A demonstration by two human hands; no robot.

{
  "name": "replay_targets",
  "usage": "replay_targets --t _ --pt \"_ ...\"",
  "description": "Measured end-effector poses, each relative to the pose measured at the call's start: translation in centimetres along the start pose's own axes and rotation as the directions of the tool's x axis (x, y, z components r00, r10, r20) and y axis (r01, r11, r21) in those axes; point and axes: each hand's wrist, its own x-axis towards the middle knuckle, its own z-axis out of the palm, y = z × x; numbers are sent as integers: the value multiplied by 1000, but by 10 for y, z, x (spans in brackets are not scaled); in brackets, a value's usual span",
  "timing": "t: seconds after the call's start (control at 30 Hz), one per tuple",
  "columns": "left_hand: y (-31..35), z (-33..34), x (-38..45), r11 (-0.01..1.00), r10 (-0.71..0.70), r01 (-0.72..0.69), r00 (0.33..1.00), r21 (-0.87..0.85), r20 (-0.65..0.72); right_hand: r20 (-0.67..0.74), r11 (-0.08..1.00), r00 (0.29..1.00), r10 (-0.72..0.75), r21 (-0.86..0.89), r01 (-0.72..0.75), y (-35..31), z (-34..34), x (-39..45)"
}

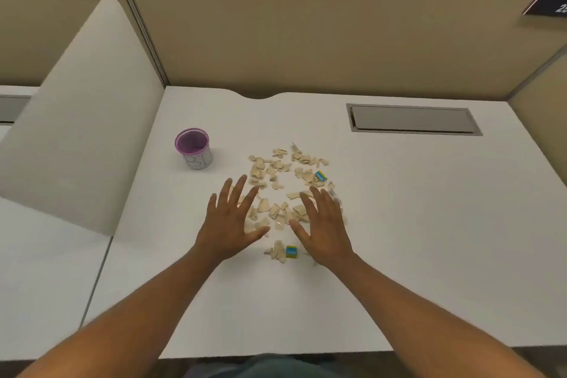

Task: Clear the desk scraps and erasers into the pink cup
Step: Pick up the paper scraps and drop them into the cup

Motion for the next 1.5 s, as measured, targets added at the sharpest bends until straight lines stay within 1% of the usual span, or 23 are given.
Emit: replay_targets --t 0.03,0.07,0.17,0.27,0.33,0.4,0.5,0.67,0.77,0.83,0.87,1.0,1.1,1.2,1.3,1.4,1.5 --pt "-1 4 2 997 -37 39 999 -59 34 18 999 1000 -16 29 15 5 0 1" --pt "-2 5 4 988 -105 109 994 -112 36 26 998 999 -31 56 29 13 1 2" --pt "-12 17 10 954 -262 275 958 -121 118 92 993 995 -33 114 22 34 6 10" --pt "-24 27 22 913 -322 364 920 -183 223 90 988 995 -40 151 26 48 8 30" --pt "-32 34 32 893 -343 403 897 -199 279 98 989 995 -5 146 -9 57 7 51" --pt "-37 41 42 892 -342 412 885 -186 317 132 989 991 20 143 -40 63 5 77" --pt "-42 48 62 910 -321 388 882 -147 344 203 989 977 64 119 -89 71 3 122" --pt "-45 56 101 939 -280 329 902 -103 329 345 968 915 210 58 -244 80 13 186" --pt "-44 62 123 962 -226 265 905 -63 360 432 959 869 240 34 -282 81 26 203" --pt "-41 65 132 976 -186 215 907 -35 378 478 969 848 227 -21 -248 77 36 206" --pt "-39 67 135 980 -169 195 906 -27 387 484 977 851 205 -56 -204 74 40 204" --pt "-30 78 130 993 -110 116 890 13 442 463 983 886 19 -169 67 60 53 180" --pt "-25 83 114 997 -80 63 893 53 443 479 973 874 -81 -153 174 52 54 156" --pt "-22 83 93 997 -53 24 910 74 412 480 961 864 -150 -135 241 48 52 131" --pt "-20 81 69 996 -36 1 929 94 369 515 945 839 -173 -154 289 48 48 111" --pt "-21 77 48 995 -64 34 935 90 350 545 944 818 -182 -136 301 50 43 101" --pt "-20 70 37 987 -155 126 924 104 349 503 963 849 -160 -109 246 52 39 99"
